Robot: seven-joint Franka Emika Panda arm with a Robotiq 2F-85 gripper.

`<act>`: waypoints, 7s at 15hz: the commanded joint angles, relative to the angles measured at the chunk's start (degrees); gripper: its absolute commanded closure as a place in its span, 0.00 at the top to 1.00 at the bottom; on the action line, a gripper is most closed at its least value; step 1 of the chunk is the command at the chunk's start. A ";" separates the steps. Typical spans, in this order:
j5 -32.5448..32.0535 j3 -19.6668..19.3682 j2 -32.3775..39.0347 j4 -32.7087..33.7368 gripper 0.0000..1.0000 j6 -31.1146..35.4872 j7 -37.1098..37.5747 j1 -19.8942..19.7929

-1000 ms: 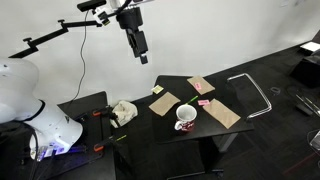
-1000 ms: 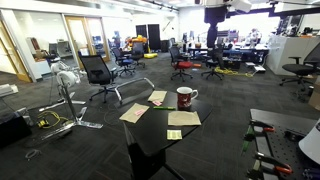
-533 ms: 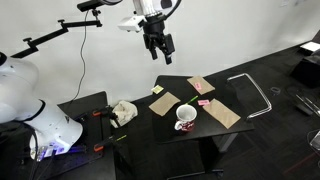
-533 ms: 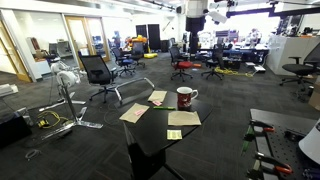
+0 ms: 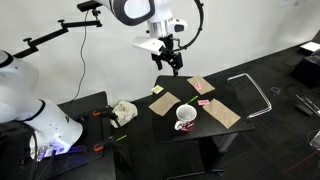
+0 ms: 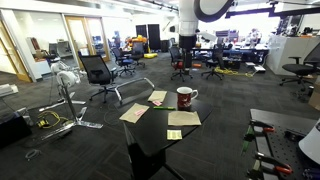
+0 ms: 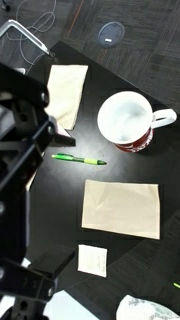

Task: Put the pen inside the mug cup

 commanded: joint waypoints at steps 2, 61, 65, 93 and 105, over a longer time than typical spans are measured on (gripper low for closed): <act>0.81 -0.17 1.68 0.15 1.00 0.05 -0.72 0.14; 4.91 3.54 43.01 29.12 1.00 7.55 1.89 -4.48; 4.72 3.27 43.63 29.63 1.00 7.47 3.03 -4.29; 5.47 3.99 40.39 28.44 0.03 6.97 4.13 -4.22; 6.84 3.05 20.83 20.17 0.03 -3.98 11.45 -3.33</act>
